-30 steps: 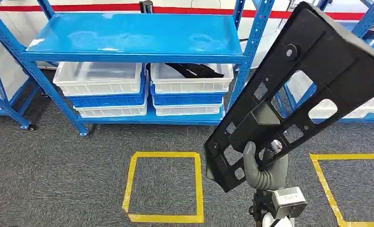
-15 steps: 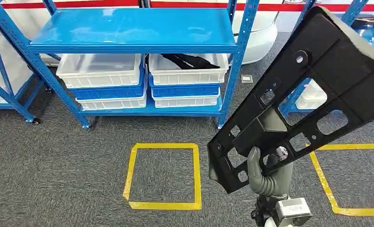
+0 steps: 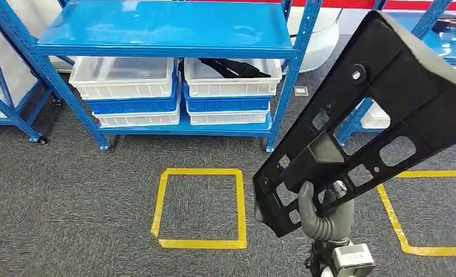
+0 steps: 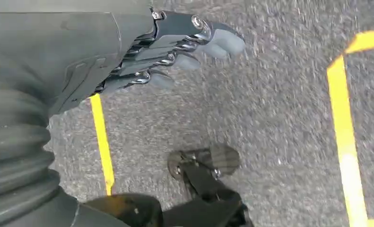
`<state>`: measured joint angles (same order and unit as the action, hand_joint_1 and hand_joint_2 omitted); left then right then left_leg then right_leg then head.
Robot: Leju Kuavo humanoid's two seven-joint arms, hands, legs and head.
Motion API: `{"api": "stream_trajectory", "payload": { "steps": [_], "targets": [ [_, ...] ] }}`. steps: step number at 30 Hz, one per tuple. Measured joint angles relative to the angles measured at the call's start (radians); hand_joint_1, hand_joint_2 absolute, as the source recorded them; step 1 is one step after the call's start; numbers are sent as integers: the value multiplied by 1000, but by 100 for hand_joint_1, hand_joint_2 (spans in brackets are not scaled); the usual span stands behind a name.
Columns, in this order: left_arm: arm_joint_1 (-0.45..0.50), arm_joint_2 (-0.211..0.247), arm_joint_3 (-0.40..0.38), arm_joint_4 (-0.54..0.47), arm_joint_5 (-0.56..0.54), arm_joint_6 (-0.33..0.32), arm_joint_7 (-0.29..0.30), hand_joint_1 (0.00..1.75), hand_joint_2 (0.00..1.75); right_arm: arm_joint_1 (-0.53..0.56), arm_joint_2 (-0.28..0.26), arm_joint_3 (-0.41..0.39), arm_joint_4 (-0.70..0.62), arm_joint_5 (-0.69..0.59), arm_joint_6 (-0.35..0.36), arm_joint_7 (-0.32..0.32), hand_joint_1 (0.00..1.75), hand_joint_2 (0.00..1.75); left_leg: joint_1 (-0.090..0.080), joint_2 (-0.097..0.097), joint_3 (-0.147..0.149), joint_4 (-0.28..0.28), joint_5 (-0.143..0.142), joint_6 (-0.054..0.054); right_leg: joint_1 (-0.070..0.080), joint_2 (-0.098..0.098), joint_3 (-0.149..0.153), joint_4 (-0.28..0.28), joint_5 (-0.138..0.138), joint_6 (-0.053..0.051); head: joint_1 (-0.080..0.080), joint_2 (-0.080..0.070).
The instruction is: Take the parts from the cabinet and place them on the table.
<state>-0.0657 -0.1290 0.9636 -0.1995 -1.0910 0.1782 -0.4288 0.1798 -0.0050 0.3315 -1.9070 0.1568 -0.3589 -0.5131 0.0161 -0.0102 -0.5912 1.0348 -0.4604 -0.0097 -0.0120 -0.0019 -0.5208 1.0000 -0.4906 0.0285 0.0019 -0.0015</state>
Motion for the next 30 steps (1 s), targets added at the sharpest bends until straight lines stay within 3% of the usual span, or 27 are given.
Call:
{"api": "stream_trajectory", "payload": {
  "steps": [11, 25, 26, 28, 29, 30],
  "targets": [
    [-2, 0, 0, 0, -9, 0, 1, 0, 175, 1, 0, 0, 0, 14, 9, -2, 175, 175, -12, 1, -8, 0, 10, 19, -6, 0, -16, -9, 15, 24, -2, 0],
    [-3, 0, 0, 0, -21, -2, 3, 0, 175, 5, 0, 0, 0, 53, 9, -3, 175, 175, -10, 2, -8, 0, 12, 20, -3, 0, -18, -4, 16, 25, -1, 0],
    [-4, 1, 0, 0, -23, -2, 3, 0, 175, 5, 0, 0, 0, 55, 8, -3, 175, 175, -18, 2, -10, 7, 10, 24, -7, 0, -8, -12, 21, 33, -1, 0],
    [-5, 1, 0, 0, -26, -2, 4, 0, 175, 4, 0, 0, -2, 61, 8, -3, 175, 175, -15, 2, -7, -10, 19, 37, -6, 0, -7, -14, 25, 39, -3, 0],
    [-6, 0, 0, 0, -27, -2, 4, 0, 175, 5, -1, 0, -3, 62, 8, -3, 175, 175, -1, 5, 0, -25, 30, 44, -11, 1, -18, -5, 16, 37, -1, 0],
    [-7, 0, 0, 0, -29, -2, 4, 0, 175, 4, -1, 0, -3, 62, 8, -4, 175, 175, -2, 6, 2, -33, 34, 49, -9, 1, -31, 26, -5, 34, 0, 0]
  ]
}}
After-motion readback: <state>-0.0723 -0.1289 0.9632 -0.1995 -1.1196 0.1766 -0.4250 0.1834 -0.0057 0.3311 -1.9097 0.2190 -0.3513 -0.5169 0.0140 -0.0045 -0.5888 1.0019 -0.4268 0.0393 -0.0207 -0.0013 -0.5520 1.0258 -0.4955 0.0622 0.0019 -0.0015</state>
